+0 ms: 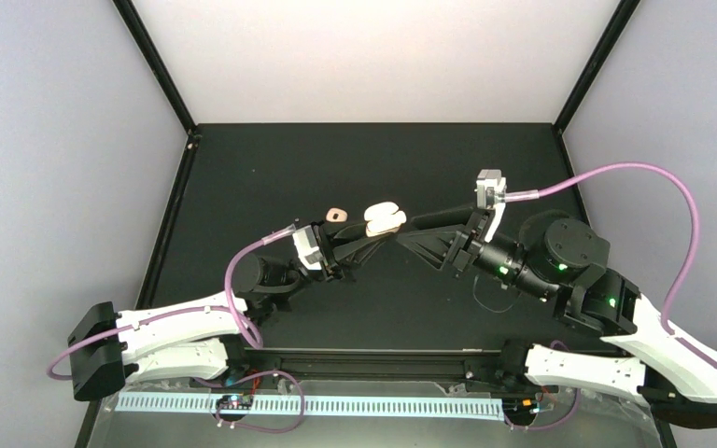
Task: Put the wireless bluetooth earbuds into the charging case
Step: Place the earbud in the charging case.
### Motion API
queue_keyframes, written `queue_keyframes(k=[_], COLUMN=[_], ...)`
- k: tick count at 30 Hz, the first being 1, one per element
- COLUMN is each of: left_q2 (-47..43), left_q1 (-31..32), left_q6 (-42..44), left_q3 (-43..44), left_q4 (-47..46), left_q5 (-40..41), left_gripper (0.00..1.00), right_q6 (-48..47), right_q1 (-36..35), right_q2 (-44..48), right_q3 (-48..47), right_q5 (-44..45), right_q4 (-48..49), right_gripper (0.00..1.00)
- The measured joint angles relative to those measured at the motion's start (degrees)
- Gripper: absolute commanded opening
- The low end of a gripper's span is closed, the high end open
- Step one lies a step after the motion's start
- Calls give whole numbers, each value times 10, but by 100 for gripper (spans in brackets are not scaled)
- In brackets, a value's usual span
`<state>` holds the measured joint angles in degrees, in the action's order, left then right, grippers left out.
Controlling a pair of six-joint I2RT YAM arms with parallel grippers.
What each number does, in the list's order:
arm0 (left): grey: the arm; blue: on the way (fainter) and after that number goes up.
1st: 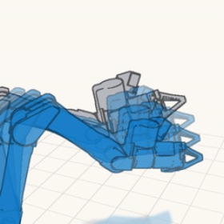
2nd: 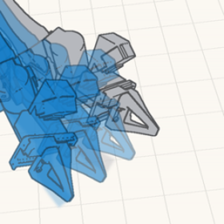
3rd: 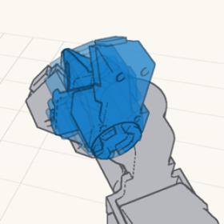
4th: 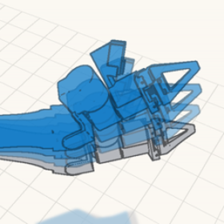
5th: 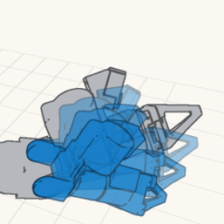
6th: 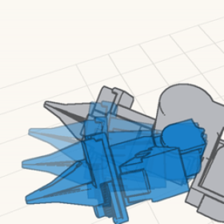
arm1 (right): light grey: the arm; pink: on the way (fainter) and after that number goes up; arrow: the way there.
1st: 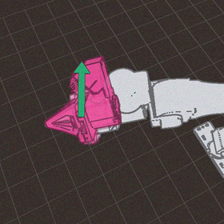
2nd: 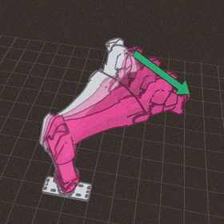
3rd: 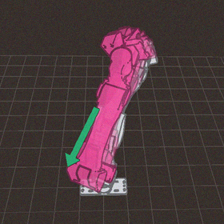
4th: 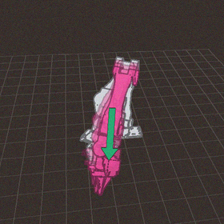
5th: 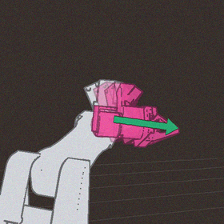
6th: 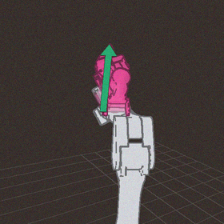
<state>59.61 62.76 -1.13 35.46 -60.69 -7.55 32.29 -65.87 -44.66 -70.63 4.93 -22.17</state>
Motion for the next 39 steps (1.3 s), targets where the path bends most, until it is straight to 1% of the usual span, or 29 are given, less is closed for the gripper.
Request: queue_keyframes(k=[30, 39], left_q2=[0, -8], left_q1=[0, 0], left_q6=[0, -1], left_q3=[0, 0], left_q4=[2, 6], left_q5=[0, 0], left_gripper=[1, 2], right_q6=[-1, -14], right_q1=[0, 0], right_q2=[-11, 7], right_q3=[0, -12], right_q5=[-25, 10], right_q4=[5, -12], right_gripper=[56, 56])
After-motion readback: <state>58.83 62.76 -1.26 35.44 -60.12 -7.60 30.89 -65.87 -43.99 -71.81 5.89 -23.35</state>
